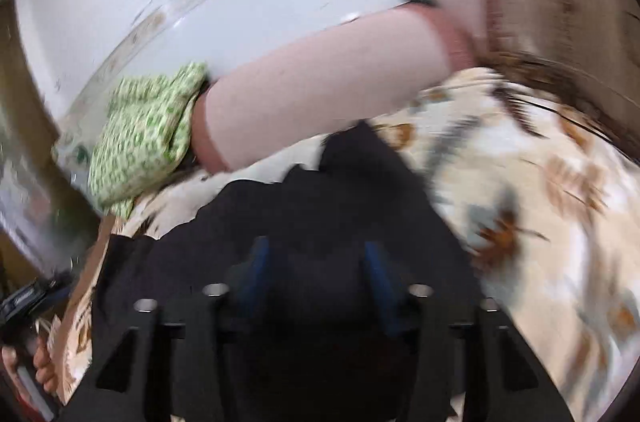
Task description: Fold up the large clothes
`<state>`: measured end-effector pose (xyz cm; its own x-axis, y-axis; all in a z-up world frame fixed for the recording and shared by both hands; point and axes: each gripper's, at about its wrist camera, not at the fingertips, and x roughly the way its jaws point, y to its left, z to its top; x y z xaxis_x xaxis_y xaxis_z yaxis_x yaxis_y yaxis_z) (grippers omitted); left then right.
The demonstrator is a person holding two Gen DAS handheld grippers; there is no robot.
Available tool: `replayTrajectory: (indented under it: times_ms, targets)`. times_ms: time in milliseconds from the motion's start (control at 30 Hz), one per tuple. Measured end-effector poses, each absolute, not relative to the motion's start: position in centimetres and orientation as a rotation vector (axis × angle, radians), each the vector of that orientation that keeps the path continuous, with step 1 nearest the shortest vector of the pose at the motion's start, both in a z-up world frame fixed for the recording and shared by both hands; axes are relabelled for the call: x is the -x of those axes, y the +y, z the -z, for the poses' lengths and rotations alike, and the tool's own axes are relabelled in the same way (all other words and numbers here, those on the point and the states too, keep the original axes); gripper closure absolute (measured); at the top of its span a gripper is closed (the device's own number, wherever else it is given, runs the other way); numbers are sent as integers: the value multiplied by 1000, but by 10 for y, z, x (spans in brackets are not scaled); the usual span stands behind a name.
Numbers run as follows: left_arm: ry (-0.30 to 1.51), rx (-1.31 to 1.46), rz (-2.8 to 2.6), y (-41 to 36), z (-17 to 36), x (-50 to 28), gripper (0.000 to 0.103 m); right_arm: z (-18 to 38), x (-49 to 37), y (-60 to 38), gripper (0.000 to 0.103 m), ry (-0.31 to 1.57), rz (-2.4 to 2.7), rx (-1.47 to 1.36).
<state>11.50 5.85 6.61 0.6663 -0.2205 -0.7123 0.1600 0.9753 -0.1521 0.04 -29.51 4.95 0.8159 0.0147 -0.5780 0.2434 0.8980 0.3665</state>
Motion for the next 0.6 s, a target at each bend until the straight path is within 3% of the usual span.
replayTrajectory:
  times_ms: [133, 267, 433, 600]
  targets:
    - [951, 50, 172, 39, -22, -177, 26, -15, -76, -305, 57, 702, 198, -340]
    - [1024, 182, 185, 48, 10, -213, 12, 19, -109, -345, 57, 763, 217, -518]
    - [1107, 351, 212, 57, 48, -244, 3, 48, -122, -378, 57, 761, 179, -759]
    - [1088, 366, 231, 58, 46, -235, 2, 52, -112, -380, 58, 708, 174, -819]
